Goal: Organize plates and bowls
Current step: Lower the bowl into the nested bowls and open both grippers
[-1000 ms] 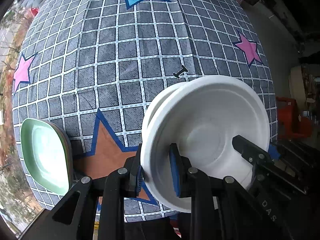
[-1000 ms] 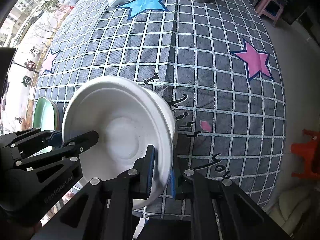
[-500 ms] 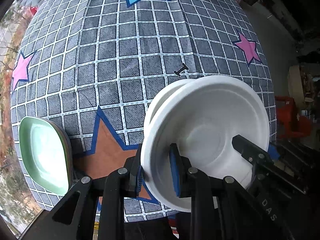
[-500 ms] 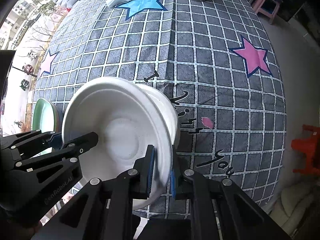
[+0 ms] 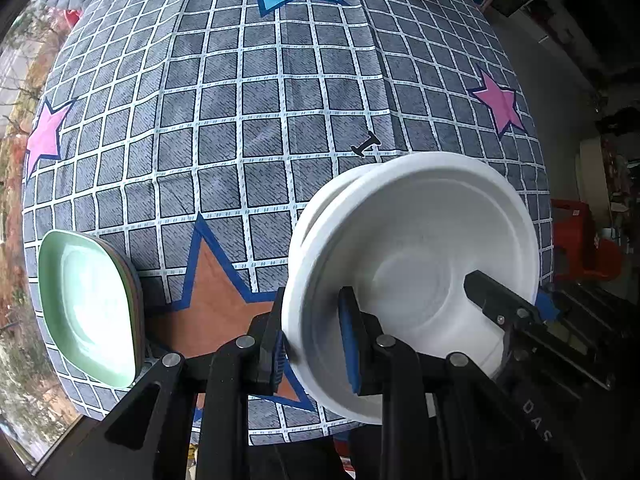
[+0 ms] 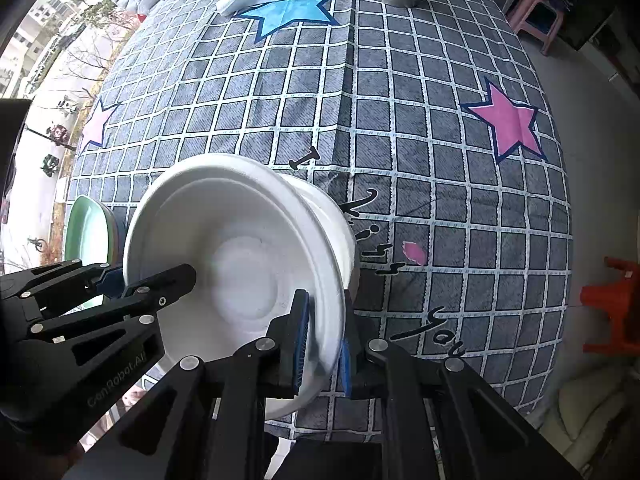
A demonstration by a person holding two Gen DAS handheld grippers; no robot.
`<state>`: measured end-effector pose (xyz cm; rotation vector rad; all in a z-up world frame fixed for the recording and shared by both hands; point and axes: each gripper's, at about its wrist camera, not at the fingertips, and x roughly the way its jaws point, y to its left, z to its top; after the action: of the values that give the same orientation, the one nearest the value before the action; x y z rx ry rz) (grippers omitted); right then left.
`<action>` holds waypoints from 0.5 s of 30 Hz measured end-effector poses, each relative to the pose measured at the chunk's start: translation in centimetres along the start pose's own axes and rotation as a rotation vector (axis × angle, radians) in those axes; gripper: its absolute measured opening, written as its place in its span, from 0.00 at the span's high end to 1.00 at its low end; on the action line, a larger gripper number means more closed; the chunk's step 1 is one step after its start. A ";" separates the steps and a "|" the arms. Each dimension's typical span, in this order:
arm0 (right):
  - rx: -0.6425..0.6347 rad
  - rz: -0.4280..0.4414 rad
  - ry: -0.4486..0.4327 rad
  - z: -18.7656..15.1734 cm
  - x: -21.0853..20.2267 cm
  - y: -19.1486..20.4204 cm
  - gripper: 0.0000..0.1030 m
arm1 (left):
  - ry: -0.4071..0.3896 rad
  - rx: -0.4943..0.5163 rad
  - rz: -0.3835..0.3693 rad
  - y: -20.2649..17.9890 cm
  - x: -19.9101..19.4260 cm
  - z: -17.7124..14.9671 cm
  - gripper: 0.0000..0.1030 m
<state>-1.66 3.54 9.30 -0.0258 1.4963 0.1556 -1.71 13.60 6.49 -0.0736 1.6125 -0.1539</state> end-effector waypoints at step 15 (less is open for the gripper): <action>-0.010 0.002 0.011 0.4 0.3 -0.1 0.85 | 0.010 -0.005 0.002 0.2 0.2 0.3 0.75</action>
<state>-1.22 3.49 9.05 -0.0335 1.5063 0.1648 -1.40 13.70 6.21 -0.0750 1.6227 -0.1494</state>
